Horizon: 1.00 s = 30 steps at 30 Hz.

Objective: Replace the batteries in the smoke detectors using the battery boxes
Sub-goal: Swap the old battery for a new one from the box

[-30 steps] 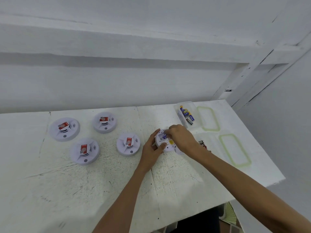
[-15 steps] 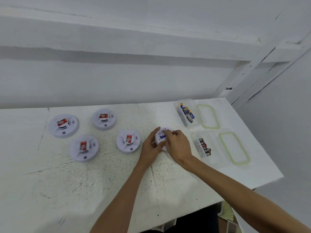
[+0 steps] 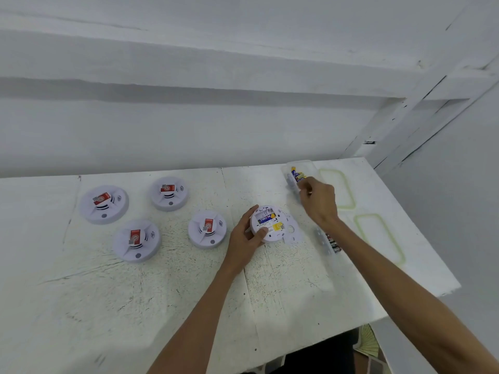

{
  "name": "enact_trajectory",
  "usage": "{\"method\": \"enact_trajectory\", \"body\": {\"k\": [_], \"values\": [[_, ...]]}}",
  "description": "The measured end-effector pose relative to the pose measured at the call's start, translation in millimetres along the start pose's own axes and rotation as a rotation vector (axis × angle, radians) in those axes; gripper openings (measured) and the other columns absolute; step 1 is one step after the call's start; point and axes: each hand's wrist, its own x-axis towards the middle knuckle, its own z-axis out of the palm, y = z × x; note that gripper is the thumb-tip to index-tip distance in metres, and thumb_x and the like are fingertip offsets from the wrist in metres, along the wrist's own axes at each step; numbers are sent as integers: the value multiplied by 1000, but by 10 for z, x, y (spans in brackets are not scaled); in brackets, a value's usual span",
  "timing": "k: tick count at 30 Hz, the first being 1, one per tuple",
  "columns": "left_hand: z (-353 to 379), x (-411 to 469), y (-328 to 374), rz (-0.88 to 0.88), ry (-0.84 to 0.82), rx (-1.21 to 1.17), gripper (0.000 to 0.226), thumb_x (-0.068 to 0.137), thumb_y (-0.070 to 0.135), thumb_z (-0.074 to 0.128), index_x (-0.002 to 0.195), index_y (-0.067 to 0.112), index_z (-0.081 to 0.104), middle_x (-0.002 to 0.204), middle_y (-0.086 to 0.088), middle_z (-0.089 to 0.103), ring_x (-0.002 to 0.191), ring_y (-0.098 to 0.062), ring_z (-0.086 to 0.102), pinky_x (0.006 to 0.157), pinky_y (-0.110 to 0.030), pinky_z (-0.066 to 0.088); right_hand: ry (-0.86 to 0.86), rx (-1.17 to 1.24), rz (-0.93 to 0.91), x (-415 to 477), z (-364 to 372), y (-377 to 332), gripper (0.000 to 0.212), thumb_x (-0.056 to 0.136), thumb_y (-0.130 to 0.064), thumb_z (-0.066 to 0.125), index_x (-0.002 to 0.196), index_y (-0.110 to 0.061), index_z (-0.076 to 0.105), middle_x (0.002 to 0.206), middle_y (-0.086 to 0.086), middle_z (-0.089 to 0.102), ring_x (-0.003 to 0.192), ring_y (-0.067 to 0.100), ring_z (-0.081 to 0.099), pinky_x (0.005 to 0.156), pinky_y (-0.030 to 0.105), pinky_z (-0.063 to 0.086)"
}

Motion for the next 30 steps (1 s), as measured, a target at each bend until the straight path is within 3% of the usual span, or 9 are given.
{"method": "enact_trajectory", "body": {"k": [4, 8, 15, 18, 21, 25, 30], "values": [[6, 8, 10, -1, 2, 17, 57, 99, 10, 70, 145, 36, 49, 142, 9, 62, 126, -14, 66, 88, -34, 63, -173, -182, 222, 457, 78, 343, 30, 97, -10, 51, 124, -5, 64, 112, 22, 65, 84, 31, 61, 68, 33, 48], [16, 15, 15, -4, 12, 15, 57, 99, 10, 69, 145, 37, 49, 143, 6, 62, 125, -16, 66, 84, -32, 63, -254, -290, 282, 623, 141, 494, 40, 96, -10, 52, 135, -9, 56, 129, 24, 54, 110, 38, 58, 82, 40, 52], [15, 12, 22, -12, 15, 16, 57, 99, 11, 70, 145, 37, 49, 142, 9, 63, 125, -14, 66, 83, -31, 63, -252, -370, 350, 649, 261, 414, 30, 96, -13, 59, 125, -3, 57, 125, 24, 49, 103, 40, 60, 75, 38, 48], [15, 8, 31, -20, 14, 14, 58, 99, 10, 69, 146, 36, 49, 141, 10, 63, 122, -8, 67, 82, -29, 63, -249, -419, 366, 666, 258, 392, 28, 92, -4, 60, 119, 0, 59, 124, 23, 52, 104, 38, 61, 74, 36, 49], [19, 11, 18, -19, 12, 18, 59, 99, 10, 69, 149, 32, 48, 143, 7, 62, 120, -7, 67, 82, -30, 63, -266, -510, 325, 664, 249, 368, 33, 89, 2, 56, 122, -2, 58, 124, 20, 52, 109, 36, 59, 80, 38, 51], [17, 17, 7, -18, 16, 19, 61, 98, 10, 70, 151, 29, 47, 144, 5, 62, 120, -5, 67, 84, -31, 63, -317, -675, 266, 645, 258, 250, 31, 85, 4, 60, 115, -5, 63, 116, 12, 60, 106, 28, 63, 70, 29, 45], [16, 23, -2, -10, 9, 16, 60, 99, 10, 70, 149, 32, 47, 145, 3, 62, 121, -6, 67, 85, -32, 63, -351, -720, 255, 665, 238, 240, 28, 88, 2, 59, 115, -3, 63, 117, 11, 61, 108, 26, 62, 73, 28, 46]]}}
